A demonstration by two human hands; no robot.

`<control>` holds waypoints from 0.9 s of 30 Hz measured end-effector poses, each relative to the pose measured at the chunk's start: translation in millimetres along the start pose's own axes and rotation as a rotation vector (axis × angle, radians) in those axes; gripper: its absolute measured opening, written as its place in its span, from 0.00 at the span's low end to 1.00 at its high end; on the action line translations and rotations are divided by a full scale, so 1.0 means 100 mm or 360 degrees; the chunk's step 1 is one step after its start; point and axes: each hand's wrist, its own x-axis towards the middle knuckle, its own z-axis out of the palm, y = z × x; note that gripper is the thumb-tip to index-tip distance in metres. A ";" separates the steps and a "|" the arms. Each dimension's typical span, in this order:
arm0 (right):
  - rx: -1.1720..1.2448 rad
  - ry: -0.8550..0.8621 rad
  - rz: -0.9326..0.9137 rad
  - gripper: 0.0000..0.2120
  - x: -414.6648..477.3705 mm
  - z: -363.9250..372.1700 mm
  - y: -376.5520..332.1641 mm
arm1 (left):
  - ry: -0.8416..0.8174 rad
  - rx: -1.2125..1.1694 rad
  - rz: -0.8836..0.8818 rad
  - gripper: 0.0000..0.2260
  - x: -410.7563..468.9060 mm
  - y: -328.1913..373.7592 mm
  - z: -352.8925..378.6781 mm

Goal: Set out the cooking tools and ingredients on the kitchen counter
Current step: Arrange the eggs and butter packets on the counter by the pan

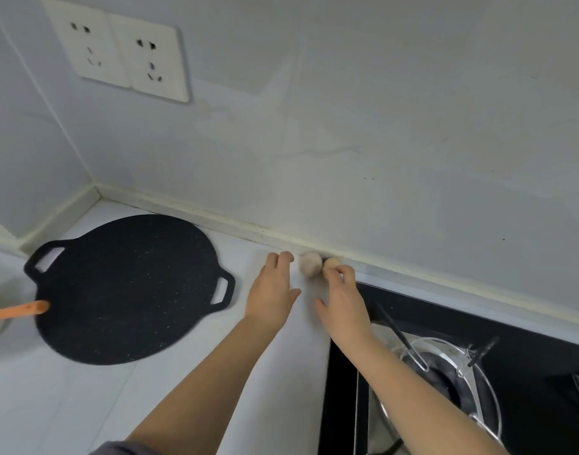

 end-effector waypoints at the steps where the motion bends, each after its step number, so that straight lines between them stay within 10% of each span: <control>1: 0.0037 -0.0030 -0.0009 0.24 -0.08 0.03 -0.08 | 0.0004 -0.0012 -0.0005 0.22 -0.14 -0.07 -0.10; 27: 0.0174 -0.0824 -0.0943 0.27 -1.61 1.72 -3.91 | 0.0731 0.0145 -0.0889 0.17 -3.11 -3.10 -2.45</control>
